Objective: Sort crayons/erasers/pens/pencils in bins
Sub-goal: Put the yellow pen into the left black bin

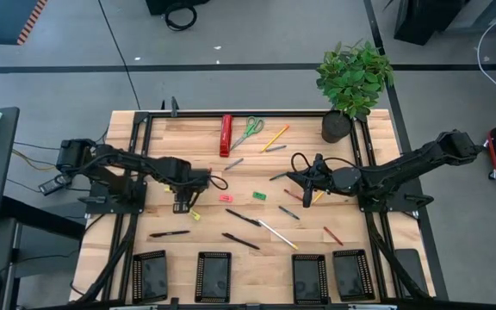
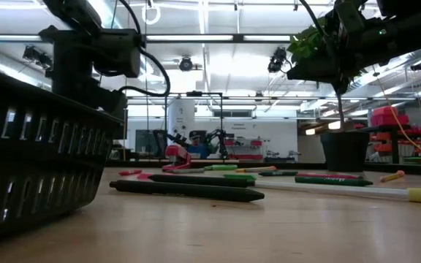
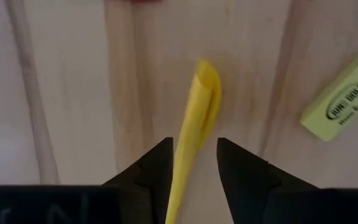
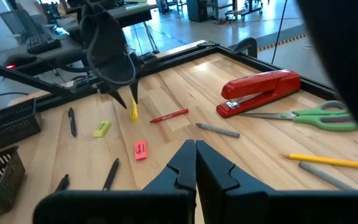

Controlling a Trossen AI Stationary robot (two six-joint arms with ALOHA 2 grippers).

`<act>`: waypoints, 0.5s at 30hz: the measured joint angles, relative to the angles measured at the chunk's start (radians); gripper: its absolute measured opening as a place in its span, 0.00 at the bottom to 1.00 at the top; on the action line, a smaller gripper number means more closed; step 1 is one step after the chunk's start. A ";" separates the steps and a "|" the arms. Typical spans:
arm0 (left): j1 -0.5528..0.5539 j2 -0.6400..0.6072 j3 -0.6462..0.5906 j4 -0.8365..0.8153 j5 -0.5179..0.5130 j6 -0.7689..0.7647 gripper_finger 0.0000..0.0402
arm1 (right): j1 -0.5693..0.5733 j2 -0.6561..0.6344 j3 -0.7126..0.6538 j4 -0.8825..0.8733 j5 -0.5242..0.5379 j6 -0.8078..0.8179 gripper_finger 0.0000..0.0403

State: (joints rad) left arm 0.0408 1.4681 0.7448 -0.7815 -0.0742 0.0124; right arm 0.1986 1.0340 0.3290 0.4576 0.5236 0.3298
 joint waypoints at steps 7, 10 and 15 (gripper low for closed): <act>0.009 0.000 0.000 0.015 0.005 0.000 0.32 | 0.000 0.000 0.000 0.000 0.000 -0.012 0.03; 0.009 0.000 0.000 0.015 0.026 0.000 0.32 | 0.000 0.000 0.000 0.000 0.000 -0.012 0.03; 0.009 0.004 0.000 0.013 0.027 0.005 0.33 | 0.000 0.000 0.000 0.000 0.000 -0.012 0.03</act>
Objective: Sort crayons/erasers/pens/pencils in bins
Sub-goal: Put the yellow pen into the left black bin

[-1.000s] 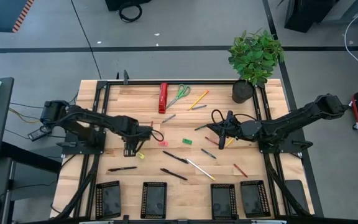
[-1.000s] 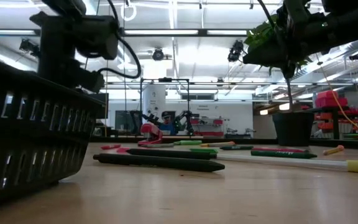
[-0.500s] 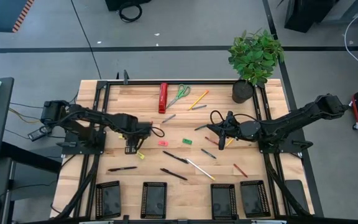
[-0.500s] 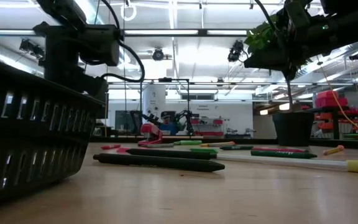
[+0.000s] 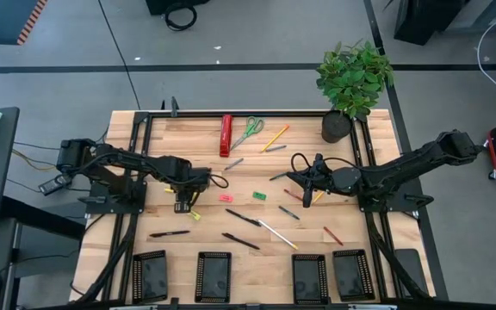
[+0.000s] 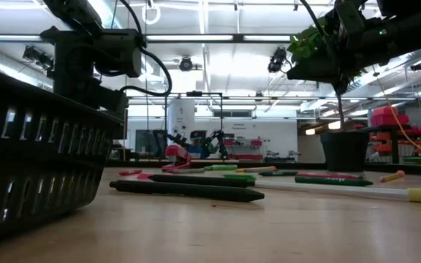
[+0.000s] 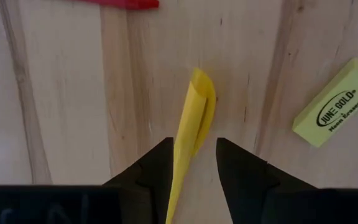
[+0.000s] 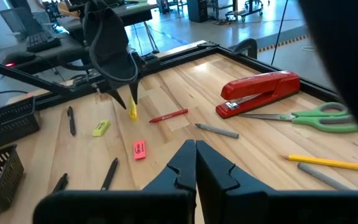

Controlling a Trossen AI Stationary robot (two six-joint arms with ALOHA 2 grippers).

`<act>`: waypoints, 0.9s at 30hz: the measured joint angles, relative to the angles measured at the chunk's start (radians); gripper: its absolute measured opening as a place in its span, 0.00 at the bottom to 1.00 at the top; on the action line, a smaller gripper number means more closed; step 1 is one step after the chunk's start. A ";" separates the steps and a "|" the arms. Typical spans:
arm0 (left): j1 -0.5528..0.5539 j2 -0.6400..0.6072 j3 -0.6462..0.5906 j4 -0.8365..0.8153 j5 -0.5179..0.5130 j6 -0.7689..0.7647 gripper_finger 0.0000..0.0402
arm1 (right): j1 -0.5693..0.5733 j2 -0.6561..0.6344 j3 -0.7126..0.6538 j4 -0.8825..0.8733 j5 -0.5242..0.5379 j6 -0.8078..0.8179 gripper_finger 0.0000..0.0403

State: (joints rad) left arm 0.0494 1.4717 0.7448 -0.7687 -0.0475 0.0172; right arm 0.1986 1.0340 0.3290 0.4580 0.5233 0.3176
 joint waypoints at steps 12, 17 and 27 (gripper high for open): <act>0.000 0.095 0.005 0.018 0.004 0.024 0.29 | 0.000 0.000 0.000 0.001 0.000 0.000 0.03; 0.000 0.088 0.005 0.015 0.005 0.020 0.26 | 0.000 0.000 0.000 0.001 0.000 -0.008 0.03; -0.004 0.088 0.022 -0.006 -0.002 -0.031 0.16 | 0.000 0.000 0.000 0.001 0.000 -0.008 0.03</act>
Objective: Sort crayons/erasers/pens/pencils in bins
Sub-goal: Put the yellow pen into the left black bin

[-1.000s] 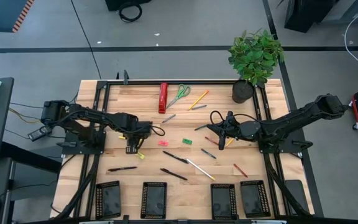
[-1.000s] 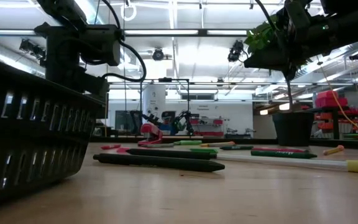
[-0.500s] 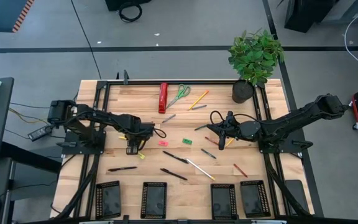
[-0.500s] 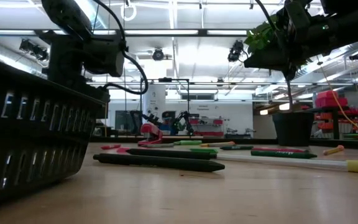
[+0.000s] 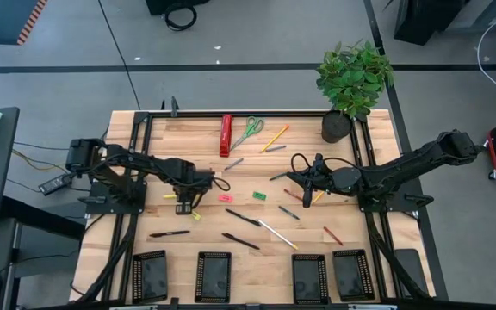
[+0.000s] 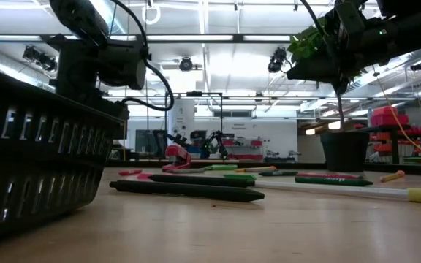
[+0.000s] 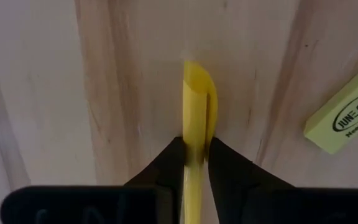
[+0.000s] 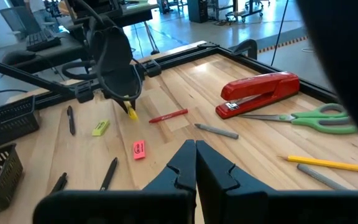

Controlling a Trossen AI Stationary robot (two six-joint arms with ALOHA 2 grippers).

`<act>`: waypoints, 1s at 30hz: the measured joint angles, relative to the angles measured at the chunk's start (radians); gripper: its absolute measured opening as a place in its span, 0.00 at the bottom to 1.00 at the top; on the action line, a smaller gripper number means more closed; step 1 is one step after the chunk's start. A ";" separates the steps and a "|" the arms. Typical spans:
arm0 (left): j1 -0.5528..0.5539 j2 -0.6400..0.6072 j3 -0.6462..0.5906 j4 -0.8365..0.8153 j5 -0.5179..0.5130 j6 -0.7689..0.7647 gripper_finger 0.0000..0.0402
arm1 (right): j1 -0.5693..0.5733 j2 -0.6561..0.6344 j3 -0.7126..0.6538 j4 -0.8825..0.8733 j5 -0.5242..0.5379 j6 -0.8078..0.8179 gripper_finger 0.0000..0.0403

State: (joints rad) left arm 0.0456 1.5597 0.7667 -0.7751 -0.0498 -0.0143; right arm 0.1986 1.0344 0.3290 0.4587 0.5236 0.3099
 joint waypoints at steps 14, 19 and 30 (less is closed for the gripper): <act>-0.060 0.000 0.294 -0.186 0.005 -0.090 0.16 | 0.000 0.000 0.000 0.000 0.000 0.000 0.03; -0.132 -0.002 0.413 -0.180 0.050 -0.281 0.19 | 0.000 0.000 0.000 -0.003 0.000 0.000 0.03; -0.334 -0.002 0.513 0.038 0.050 -0.771 0.17 | 0.000 0.000 0.000 -0.011 0.000 0.002 0.03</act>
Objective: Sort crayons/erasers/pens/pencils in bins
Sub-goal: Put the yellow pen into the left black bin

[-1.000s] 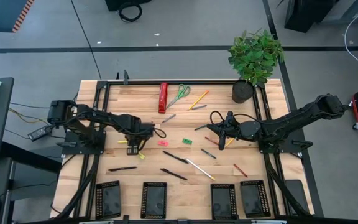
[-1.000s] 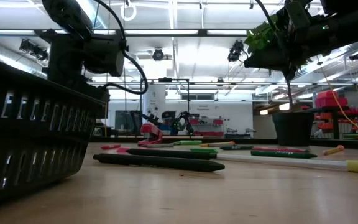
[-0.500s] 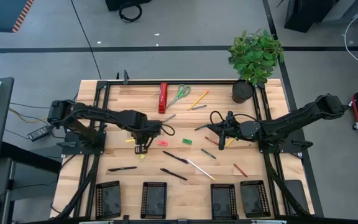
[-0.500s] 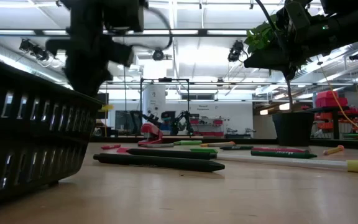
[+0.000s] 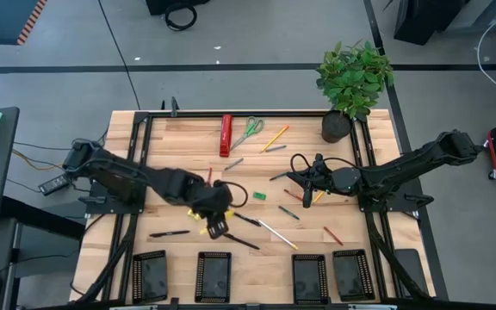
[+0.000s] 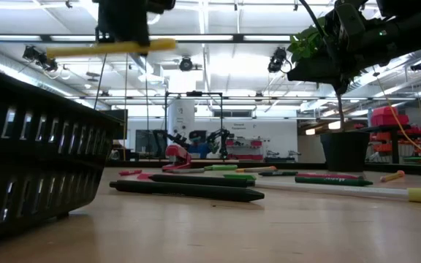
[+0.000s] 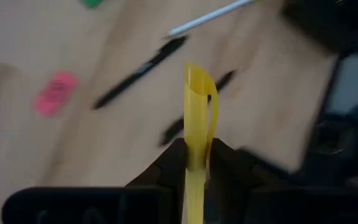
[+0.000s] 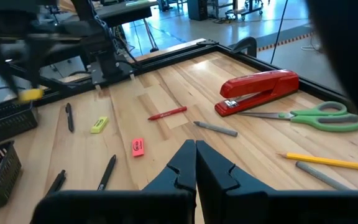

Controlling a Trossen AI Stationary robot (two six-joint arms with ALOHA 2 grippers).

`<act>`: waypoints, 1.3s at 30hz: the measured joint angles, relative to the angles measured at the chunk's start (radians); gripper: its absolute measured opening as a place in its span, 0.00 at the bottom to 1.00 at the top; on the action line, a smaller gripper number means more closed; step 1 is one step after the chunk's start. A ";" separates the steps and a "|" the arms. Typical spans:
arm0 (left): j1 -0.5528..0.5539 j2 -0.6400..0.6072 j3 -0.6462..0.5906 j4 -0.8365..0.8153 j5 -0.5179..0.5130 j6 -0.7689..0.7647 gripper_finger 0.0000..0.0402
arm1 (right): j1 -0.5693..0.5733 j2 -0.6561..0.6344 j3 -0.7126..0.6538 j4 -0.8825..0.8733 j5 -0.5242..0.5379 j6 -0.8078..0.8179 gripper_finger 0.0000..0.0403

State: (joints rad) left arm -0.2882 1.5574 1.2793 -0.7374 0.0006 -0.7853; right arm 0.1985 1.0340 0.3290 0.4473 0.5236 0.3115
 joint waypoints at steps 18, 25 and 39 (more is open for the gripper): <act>-0.106 0.008 0.000 0.312 -0.343 0.055 0.18 | 0.001 -0.003 0.002 0.349 -0.526 0.002 0.03; -0.177 0.008 0.000 0.244 -0.254 -0.194 0.16 | 0.001 -0.003 0.002 0.244 -0.512 0.012 0.03; -0.496 -0.009 0.000 -0.176 -0.351 -0.804 0.15 | 0.000 -0.003 0.001 0.190 -0.472 0.011 0.03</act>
State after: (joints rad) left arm -0.7838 1.5482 1.2793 -0.9133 -0.3509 -1.5893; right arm 0.1986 1.0313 0.3302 0.6378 0.0521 0.3222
